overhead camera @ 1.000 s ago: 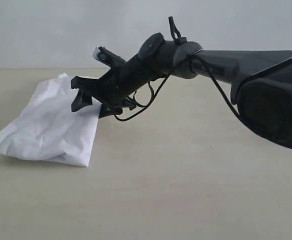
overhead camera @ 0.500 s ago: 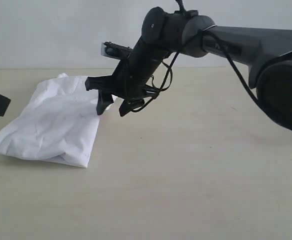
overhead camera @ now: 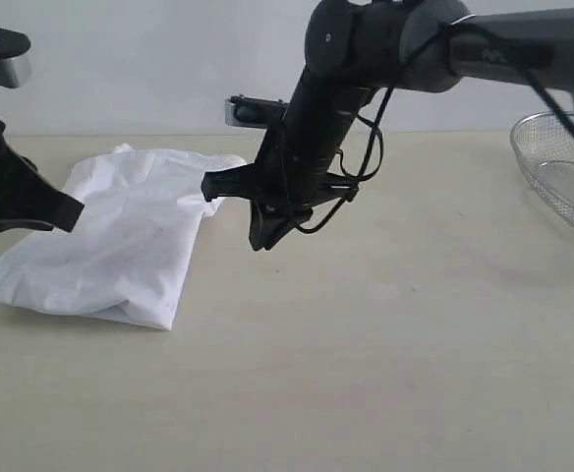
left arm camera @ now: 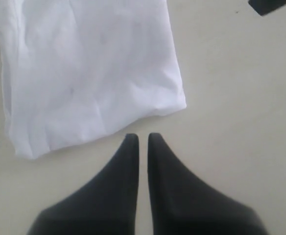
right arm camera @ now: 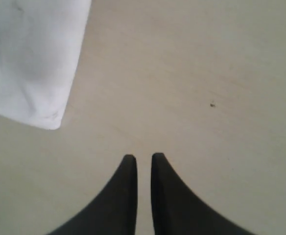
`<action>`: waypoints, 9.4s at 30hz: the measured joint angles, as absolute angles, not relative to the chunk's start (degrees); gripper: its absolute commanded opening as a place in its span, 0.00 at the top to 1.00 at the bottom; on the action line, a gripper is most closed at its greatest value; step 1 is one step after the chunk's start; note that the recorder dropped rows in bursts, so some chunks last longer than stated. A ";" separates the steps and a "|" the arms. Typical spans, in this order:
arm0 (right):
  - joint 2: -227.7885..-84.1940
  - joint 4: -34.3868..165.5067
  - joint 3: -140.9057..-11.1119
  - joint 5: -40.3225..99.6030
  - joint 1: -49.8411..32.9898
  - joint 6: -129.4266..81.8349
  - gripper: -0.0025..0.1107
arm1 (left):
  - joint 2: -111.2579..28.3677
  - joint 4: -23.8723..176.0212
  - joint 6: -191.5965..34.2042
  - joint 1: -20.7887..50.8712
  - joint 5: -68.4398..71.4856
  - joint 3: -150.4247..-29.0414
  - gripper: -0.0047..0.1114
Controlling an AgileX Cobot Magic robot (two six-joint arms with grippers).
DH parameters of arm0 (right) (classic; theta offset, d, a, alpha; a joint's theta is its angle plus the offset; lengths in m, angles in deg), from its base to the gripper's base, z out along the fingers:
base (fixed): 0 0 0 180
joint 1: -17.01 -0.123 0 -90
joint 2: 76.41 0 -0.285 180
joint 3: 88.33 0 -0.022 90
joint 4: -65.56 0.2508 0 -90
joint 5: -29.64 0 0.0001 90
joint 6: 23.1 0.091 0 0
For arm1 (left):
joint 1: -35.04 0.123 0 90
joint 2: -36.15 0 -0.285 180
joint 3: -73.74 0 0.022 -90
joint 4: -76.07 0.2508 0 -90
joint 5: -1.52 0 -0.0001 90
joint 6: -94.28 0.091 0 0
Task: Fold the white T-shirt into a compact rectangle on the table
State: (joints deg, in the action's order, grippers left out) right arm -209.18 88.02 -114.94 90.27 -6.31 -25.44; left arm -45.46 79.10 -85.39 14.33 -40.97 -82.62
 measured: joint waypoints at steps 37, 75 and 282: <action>-150.21 90.13 -56.72 66.80 -8.12 -33.62 0.92 | -98.40 77.37 -72.95 26.16 -38.16 -119.57 0.92; -149.09 90.59 -56.72 68.62 -8.12 -36.51 0.92 | -89.87 54.10 -66.98 32.87 -54.92 -119.97 0.92; -84.50 62.51 -11.09 48.80 14.07 -14.03 0.92 | 28.19 68.14 -85.72 32.22 -7.44 -29.22 0.92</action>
